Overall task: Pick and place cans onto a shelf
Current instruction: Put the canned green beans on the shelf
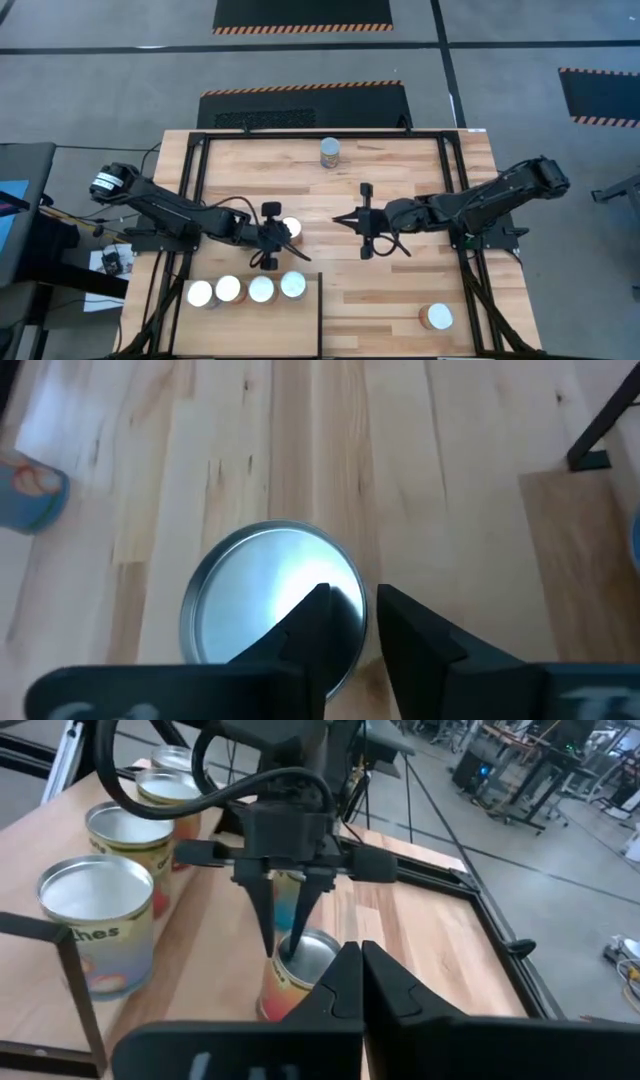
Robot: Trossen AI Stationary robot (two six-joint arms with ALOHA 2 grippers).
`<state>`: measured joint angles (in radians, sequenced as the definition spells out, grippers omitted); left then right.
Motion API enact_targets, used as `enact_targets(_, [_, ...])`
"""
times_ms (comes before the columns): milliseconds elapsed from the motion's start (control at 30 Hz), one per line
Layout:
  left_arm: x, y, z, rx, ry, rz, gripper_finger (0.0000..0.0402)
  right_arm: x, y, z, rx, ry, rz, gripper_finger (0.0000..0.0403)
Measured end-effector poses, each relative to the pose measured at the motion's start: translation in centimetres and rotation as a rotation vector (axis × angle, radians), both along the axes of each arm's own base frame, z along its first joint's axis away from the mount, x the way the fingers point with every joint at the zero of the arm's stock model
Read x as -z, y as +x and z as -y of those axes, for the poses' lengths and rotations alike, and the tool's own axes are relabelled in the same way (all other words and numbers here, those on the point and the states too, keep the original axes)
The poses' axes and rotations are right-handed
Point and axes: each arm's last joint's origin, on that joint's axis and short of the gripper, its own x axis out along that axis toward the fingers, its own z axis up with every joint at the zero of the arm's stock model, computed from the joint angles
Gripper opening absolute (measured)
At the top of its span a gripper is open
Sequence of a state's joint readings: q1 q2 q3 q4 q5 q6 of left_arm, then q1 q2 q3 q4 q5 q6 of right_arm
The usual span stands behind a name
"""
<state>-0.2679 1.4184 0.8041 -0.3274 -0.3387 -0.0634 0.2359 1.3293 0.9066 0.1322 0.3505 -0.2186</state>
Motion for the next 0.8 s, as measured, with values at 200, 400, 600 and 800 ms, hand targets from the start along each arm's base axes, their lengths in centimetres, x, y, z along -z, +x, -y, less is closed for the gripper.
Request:
enact_targets(200, [-0.1, -0.1, 0.0, 0.047, 0.029, -0.010, 0.0011, 0.0, 0.0, 0.0, 0.001, 0.000, 0.003, 0.0010])
enact_targets(400, [-1.7, -0.2, 0.1, 0.083, 0.015, -0.013, 0.0001, 0.0, 0.0, 0.0, 0.002, 0.008, 0.005, 0.0009])
enact_targets(600, [-7.1, -0.9, 0.8, 0.092, -0.031, 0.050, 0.0000, 0.0, 0.0, -0.2, -0.005, 0.009, 0.005, 0.0009])
enact_targets(800, [-13.3, -2.8, 3.6, 0.105, -0.038, 0.087, 0.0000, 0.0, -0.1, -0.4, -0.012, 0.008, 0.004, 0.0010])
